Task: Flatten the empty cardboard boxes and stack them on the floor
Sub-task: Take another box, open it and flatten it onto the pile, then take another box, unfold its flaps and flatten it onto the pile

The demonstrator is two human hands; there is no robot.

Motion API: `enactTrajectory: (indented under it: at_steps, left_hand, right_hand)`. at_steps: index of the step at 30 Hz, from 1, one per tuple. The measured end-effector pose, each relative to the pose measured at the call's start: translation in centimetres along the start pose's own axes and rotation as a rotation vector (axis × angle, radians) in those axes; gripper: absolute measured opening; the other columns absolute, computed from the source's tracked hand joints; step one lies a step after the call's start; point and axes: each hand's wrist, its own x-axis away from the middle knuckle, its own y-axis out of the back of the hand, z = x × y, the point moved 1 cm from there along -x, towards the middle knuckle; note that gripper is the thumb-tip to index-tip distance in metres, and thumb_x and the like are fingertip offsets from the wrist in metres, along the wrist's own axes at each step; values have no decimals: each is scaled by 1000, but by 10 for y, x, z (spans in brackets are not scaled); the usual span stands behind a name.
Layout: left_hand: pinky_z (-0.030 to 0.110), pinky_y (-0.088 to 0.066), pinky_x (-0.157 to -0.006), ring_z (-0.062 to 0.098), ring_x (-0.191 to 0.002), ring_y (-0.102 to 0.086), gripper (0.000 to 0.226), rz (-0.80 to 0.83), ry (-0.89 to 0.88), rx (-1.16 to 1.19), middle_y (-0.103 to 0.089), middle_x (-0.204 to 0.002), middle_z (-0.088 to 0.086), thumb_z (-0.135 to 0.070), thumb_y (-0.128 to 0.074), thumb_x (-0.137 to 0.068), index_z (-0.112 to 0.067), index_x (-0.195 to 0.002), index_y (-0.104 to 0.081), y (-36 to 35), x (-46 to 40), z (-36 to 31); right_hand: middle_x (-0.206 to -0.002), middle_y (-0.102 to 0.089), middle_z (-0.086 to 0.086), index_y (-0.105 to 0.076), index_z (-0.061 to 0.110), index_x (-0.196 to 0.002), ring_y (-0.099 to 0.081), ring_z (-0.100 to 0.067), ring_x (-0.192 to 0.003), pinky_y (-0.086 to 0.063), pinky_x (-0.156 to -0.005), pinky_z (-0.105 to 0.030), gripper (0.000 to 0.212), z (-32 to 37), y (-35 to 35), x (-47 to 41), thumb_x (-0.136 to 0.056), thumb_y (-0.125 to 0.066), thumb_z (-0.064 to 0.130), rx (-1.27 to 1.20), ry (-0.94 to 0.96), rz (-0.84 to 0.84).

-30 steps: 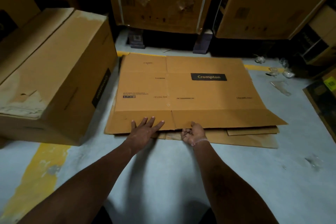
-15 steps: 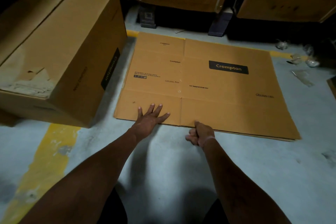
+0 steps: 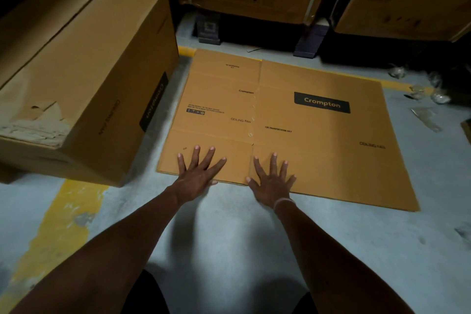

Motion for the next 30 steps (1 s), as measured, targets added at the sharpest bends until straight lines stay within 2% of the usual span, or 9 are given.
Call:
enactTrajectory:
  at_steps: [4,6,10,12,16,19,23,26,30]
  left_hand:
    - [76,16,-110,40,-146,41,75,-10,-10,-22,38,-164,-3,-34,-40,-111,-48,-159,17,3,1,0]
    - [77,14,-110,41,-148,36,74,34,15,-10,35,-164,-4,-32,-42,-110,-47,-160,11,12,0,-3]
    - [77,4,-116,45,-155,16,72,115,-12,13,14,-172,7,-41,-46,-108,-40,-163,-1,37,9,-1]
    - [72,2,-119,47,-155,12,76,92,-20,-21,9,-173,10,-43,-48,-106,-36,-164,1,55,22,1]
    - [61,6,-123,44,-153,23,79,-79,-33,-102,19,-170,15,-40,-47,-107,-24,-165,5,105,53,12]
    - [59,9,-125,43,-149,32,80,-221,-67,-99,27,-166,18,-36,-48,-108,-20,-165,6,140,80,27]
    - [53,10,-124,42,-153,24,72,-501,-163,-102,14,-169,22,-21,-52,-104,-14,-165,-14,185,119,56]
    - [51,7,-125,39,-156,16,69,-623,-38,-141,9,-171,20,-16,-50,-103,-14,-164,-18,223,150,90]
    - [58,-2,-127,40,-158,9,61,-686,195,-54,0,-172,18,-24,-47,-107,-15,-162,-25,257,188,162]
  right_hand:
    - [-167,33,-7,11,49,-161,20,-48,-153,-4,-119,-71,77,-1,10,0,-99,-27,74,57,4,37]
    - [-167,32,-7,10,49,-161,18,-48,-154,-9,-119,-70,79,-3,18,1,-98,-31,75,63,19,98]
    - [-171,23,-6,5,46,-163,7,-48,-156,-16,-121,-63,85,-1,45,7,-97,-41,74,-18,47,217]
    - [-172,19,-5,5,45,-163,-1,-47,-155,-19,-122,-59,85,10,60,16,-98,-43,71,-84,59,181]
    - [-172,20,3,1,48,-163,1,-39,-157,-20,-121,-58,81,58,91,36,-99,-46,67,-220,136,18]
    - [-172,18,3,0,50,-162,-2,-39,-157,-21,-122,-56,78,109,110,51,-99,-42,70,-253,209,-69]
    - [-172,19,6,-3,49,-163,4,-38,-158,-13,-124,-53,73,187,135,73,-101,-35,71,-389,329,-97]
    - [-172,17,6,-5,48,-163,8,-39,-158,-10,-124,-54,72,253,157,88,-101,-32,72,-484,411,-95]
    - [-171,21,-1,-4,46,-164,7,-35,-159,-10,-128,-52,75,339,177,108,-101,-39,69,-575,517,-70]
